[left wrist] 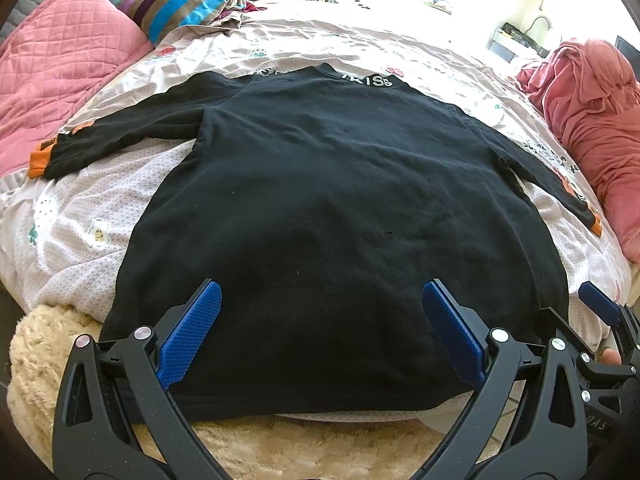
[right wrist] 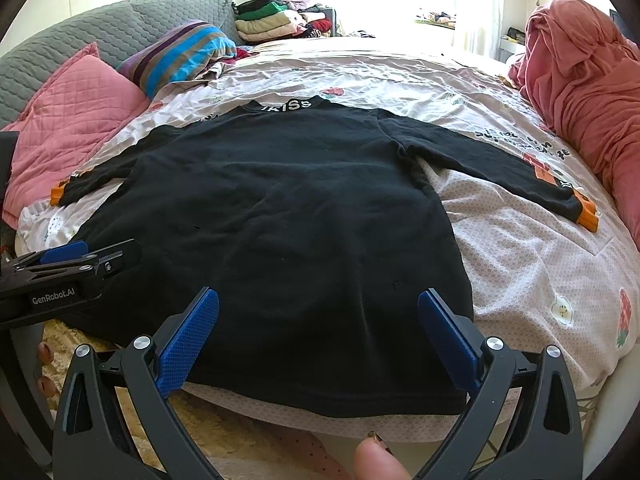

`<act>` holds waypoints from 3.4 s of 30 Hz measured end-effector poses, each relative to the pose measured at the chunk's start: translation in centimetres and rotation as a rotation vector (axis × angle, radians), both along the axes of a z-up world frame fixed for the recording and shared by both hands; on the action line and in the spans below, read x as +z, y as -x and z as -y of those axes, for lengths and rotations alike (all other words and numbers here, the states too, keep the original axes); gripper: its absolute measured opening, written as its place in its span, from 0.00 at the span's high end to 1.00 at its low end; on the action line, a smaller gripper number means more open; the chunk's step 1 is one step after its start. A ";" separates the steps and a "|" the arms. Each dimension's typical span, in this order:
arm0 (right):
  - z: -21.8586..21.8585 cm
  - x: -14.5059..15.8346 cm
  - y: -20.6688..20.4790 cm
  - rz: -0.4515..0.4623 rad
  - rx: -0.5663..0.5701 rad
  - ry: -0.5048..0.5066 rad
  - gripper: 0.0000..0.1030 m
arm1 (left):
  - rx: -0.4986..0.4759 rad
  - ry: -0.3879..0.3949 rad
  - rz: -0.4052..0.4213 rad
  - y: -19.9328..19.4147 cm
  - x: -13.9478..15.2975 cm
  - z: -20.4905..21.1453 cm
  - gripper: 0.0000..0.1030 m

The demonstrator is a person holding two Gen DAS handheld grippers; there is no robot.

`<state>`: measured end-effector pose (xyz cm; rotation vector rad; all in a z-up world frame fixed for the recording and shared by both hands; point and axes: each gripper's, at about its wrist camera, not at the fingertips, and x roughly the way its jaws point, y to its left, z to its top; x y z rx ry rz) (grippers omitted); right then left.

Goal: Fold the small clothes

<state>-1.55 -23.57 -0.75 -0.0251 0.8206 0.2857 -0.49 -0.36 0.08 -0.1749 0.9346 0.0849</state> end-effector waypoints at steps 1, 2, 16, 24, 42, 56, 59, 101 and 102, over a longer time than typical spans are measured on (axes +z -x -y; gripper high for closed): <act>0.0 0.0 0.0 0.000 -0.002 -0.001 0.04 | -0.001 0.000 0.001 0.0 0.0 0.0 0.08; 0.1 0.0 0.0 0.001 -0.001 -0.001 0.04 | -0.001 0.000 0.001 0.0 0.0 0.0 0.08; 0.3 0.0 -0.2 0.000 -0.005 -0.002 0.04 | -0.003 0.001 -0.003 -0.1 -0.1 0.0 0.08; 0.2 0.0 -0.5 0.002 -0.005 -0.003 0.04 | -0.001 0.008 -0.004 -0.3 -0.2 0.0 0.08; 0.7 0.3 -3.2 0.004 -0.033 -0.036 0.04 | 0.001 0.020 -0.003 -2.0 0.4 -0.6 0.08; 1.7 1.5 -7.6 0.022 -0.060 -0.062 0.04 | -0.002 0.016 0.034 -5.9 2.6 -1.0 0.08; 1.8 1.8 -8.5 0.023 -0.064 -0.069 0.04 | -0.007 0.024 0.037 -6.9 2.9 -0.9 0.08; 17.4 -0.8 -19.7 -0.026 -0.582 -0.045 0.04 | -0.061 0.050 -0.019 -20.0 1.1 -0.4 0.08; 17.9 -1.1 -19.7 -0.033 -0.597 -0.045 0.04 | -0.061 0.052 -0.020 -20.3 1.1 -0.4 0.08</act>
